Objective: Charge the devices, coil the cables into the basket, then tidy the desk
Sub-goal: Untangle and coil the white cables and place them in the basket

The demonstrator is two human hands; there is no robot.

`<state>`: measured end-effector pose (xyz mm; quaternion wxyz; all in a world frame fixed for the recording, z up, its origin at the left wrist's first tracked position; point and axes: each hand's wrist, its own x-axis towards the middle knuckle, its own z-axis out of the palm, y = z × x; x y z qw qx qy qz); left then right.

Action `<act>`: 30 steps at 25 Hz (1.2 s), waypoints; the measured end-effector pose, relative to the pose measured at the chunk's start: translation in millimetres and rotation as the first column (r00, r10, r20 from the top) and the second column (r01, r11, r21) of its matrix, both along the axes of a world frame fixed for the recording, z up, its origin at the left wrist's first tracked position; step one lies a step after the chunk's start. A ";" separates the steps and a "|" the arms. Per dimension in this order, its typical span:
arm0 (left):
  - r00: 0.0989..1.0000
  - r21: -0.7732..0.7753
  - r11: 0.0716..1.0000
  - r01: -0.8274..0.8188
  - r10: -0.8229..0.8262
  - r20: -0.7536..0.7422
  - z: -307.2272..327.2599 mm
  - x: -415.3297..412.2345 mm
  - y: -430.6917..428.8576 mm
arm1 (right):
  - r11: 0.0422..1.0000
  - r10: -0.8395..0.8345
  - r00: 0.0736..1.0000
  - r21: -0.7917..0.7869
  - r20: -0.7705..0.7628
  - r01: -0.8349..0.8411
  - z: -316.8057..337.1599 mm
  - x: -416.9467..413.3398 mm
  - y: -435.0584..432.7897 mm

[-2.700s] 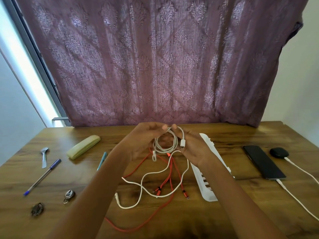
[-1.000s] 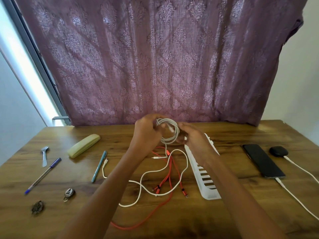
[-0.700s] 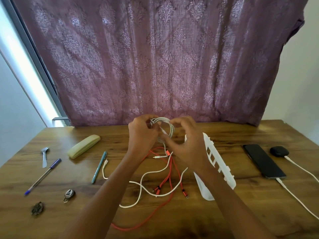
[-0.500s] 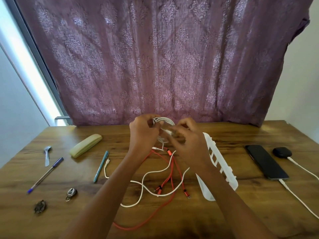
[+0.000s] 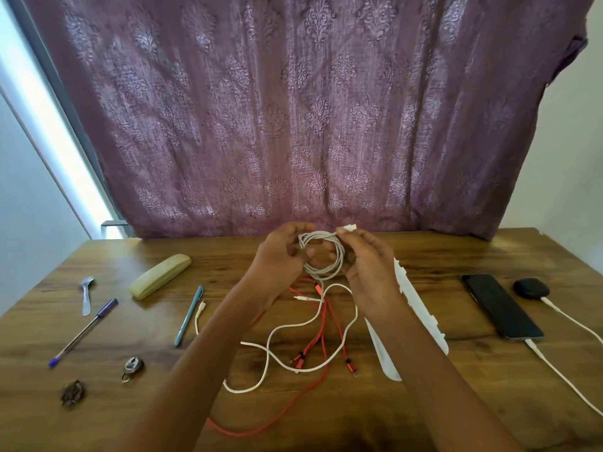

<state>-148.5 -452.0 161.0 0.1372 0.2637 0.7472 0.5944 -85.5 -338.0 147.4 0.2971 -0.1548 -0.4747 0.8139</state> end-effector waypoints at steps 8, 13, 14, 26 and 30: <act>0.975 -0.008 0.998 0.065 -0.062 0.213 23.9 -7.8 -8.2 | 0.878 0.049 0.990 0.467 0.129 -0.104 6.8 -4.6 13.4; 0.999 -0.021 0.999 -0.039 0.039 0.004 18.1 -11.7 -7.0 | 0.819 -0.034 0.995 0.573 0.098 -0.028 7.9 -1.3 8.2; 0.995 0.014 0.995 -0.098 0.098 -0.015 16.3 -10.4 -6.1 | 0.822 -0.092 0.991 0.569 0.100 0.019 6.5 -1.5 8.4; 0.948 0.173 0.935 -0.308 0.317 -0.026 -3.7 -0.8 -5.4 | 0.789 0.331 0.924 -0.594 0.193 -0.158 -39.1 5.2 5.3; 0.925 0.087 0.927 -0.365 0.372 -0.074 -6.7 3.4 -10.7 | 0.822 0.204 0.974 -0.558 0.099 -0.115 -27.9 -1.5 22.4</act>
